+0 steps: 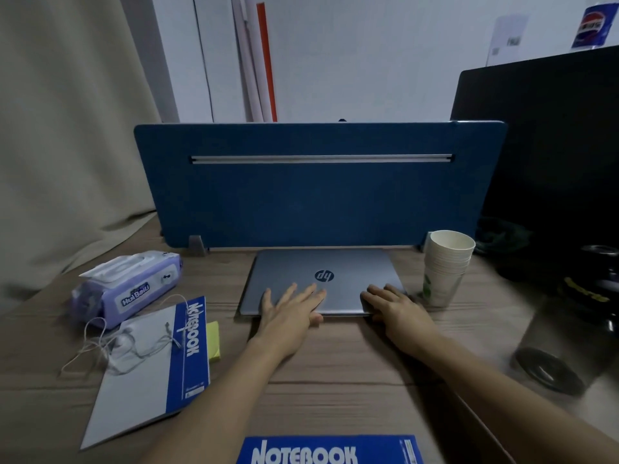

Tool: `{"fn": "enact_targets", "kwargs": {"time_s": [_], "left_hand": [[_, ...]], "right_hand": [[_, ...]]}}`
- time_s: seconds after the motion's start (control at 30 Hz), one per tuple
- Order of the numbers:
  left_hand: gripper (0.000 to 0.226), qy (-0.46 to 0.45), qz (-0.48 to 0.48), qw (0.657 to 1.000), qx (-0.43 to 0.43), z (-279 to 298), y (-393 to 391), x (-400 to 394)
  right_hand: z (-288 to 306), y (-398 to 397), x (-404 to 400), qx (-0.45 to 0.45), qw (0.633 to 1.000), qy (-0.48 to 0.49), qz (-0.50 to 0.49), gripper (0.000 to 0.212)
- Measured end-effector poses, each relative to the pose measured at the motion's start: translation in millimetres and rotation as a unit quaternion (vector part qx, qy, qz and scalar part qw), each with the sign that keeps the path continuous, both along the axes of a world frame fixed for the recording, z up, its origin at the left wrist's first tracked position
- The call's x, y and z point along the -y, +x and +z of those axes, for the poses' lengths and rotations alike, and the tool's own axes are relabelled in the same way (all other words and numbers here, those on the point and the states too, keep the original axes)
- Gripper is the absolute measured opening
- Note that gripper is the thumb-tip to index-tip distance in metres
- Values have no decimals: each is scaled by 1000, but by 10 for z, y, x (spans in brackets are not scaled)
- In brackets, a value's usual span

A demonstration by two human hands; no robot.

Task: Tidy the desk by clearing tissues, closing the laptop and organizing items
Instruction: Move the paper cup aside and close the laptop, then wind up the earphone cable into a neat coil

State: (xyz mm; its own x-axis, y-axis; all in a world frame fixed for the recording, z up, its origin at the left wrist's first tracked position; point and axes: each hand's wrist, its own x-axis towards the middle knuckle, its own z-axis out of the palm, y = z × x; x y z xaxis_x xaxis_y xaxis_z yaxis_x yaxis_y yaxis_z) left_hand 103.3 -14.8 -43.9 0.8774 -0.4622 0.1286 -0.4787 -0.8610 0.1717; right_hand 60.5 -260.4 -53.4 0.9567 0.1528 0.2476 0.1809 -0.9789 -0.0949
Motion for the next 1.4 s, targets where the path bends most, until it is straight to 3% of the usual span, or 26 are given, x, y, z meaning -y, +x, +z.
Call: {"fn": "enact_targets", "kwargs": {"time_s": [0.53,0.63,0.77,0.93,1.1,1.4], "left_hand": [[49,-78,40,995,40,-181,148,42],[46,-93,29,995,34,-177,101,-18],[44,-115,1,992,46,-189,-63,-182],[47,-180,-9,984,-16,-125,-413,-397],[53,-190,-5,980,-51,-35,-743,-582],[33,-237,10,970,60,275,-1012,-1352]], "right_hand": [[-76,71,8,13,999,13,-31,44],[-80,13,-33,37,999,13,-27,37],[-91,-129,-67,19,998,36,-50,44],[-31,-334,-205,7,999,38,-33,49],[66,-470,-520,-2,997,73,6,48],[298,-549,-1405,-12,990,116,84,37]]}}
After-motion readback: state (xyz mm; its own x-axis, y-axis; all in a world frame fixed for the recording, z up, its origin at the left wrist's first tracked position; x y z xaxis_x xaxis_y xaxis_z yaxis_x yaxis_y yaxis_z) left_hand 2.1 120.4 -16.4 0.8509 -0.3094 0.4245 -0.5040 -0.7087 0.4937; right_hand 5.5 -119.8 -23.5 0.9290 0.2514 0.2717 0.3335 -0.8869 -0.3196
